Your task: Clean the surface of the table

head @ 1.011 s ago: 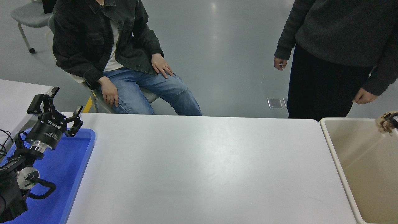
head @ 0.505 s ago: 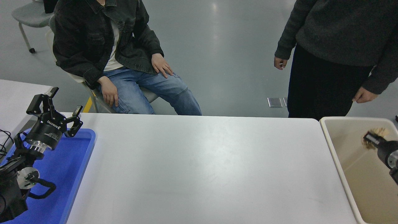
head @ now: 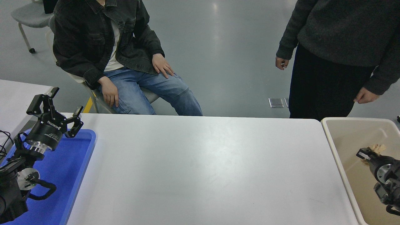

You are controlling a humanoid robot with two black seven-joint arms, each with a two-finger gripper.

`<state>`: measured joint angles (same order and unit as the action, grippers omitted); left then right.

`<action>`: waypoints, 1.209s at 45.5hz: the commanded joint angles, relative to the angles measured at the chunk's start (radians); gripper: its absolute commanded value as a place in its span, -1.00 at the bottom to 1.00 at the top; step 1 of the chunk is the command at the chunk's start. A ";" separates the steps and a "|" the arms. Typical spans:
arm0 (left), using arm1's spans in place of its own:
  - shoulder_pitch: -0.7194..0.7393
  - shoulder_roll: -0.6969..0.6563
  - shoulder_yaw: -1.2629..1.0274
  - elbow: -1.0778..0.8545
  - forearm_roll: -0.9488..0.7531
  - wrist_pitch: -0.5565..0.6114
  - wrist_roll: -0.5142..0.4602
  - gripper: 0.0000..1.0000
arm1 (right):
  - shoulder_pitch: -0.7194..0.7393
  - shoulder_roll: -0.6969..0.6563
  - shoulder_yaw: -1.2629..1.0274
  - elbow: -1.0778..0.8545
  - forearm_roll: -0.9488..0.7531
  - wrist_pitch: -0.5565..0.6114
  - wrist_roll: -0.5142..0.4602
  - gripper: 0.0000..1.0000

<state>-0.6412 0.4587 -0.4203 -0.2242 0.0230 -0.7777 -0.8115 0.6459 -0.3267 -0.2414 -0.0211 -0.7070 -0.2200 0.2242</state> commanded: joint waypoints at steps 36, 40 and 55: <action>0.000 0.000 0.000 -0.001 0.000 0.000 0.000 1.00 | 0.003 0.002 0.010 0.000 0.004 -0.012 -0.009 1.00; 0.000 0.000 0.000 0.000 0.000 0.000 0.000 1.00 | 0.005 0.002 0.010 0.001 0.004 -0.012 -0.009 1.00; 0.000 0.000 0.000 0.000 0.000 0.000 0.000 1.00 | 0.017 -0.002 0.016 0.003 0.008 -0.013 -0.009 1.00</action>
<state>-0.6412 0.4587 -0.4203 -0.2245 0.0230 -0.7777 -0.8115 0.6520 -0.3265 -0.2312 -0.0215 -0.7022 -0.2316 0.2148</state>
